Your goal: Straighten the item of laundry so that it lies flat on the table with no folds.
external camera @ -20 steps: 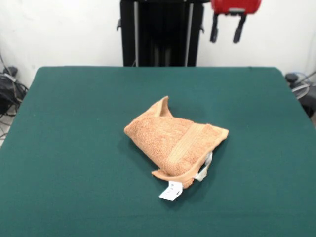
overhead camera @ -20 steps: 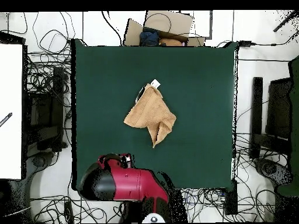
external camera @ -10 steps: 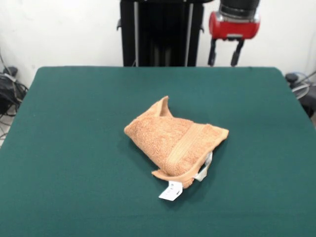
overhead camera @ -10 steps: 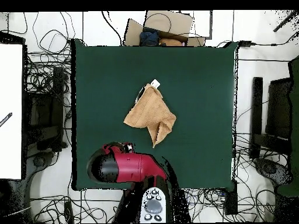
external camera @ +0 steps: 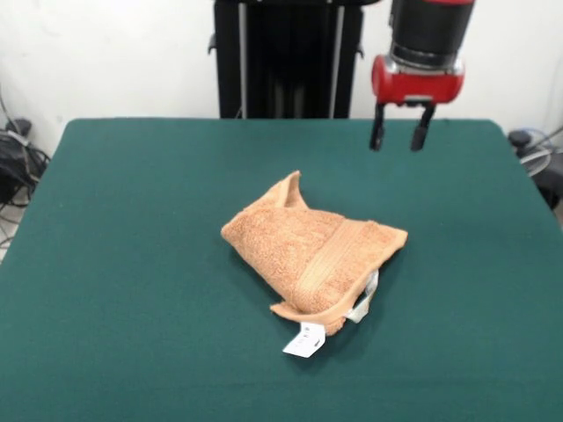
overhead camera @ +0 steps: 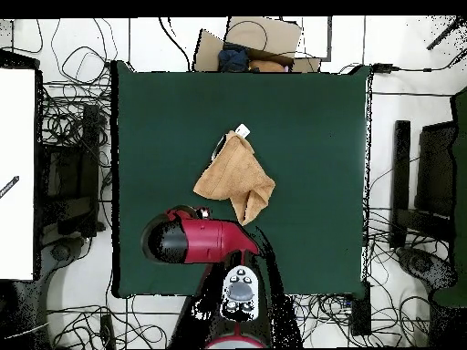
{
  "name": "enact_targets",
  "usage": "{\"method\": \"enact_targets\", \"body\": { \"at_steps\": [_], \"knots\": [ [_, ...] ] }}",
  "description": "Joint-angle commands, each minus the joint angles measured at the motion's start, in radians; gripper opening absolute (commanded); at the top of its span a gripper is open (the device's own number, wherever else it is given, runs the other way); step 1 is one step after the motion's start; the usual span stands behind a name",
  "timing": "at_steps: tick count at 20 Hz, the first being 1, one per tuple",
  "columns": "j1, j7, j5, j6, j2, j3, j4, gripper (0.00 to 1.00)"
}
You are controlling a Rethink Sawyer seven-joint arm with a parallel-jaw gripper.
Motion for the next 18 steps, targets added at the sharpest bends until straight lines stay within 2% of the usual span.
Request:
{"method": "enact_targets", "body": {
  "at_steps": [1, 9, 18],
  "knots": [
    [-0.002, 0.115, -0.03, -0.005, 0.087, 0.0, -0.133, 1.0],
    [0.01, 0.122, -0.035, -0.023, 0.143, -0.018, -0.199, 1.0],
    [0.004, 0.122, -0.044, -0.042, 0.169, -0.016, -0.219, 1.0]
  ]
}}
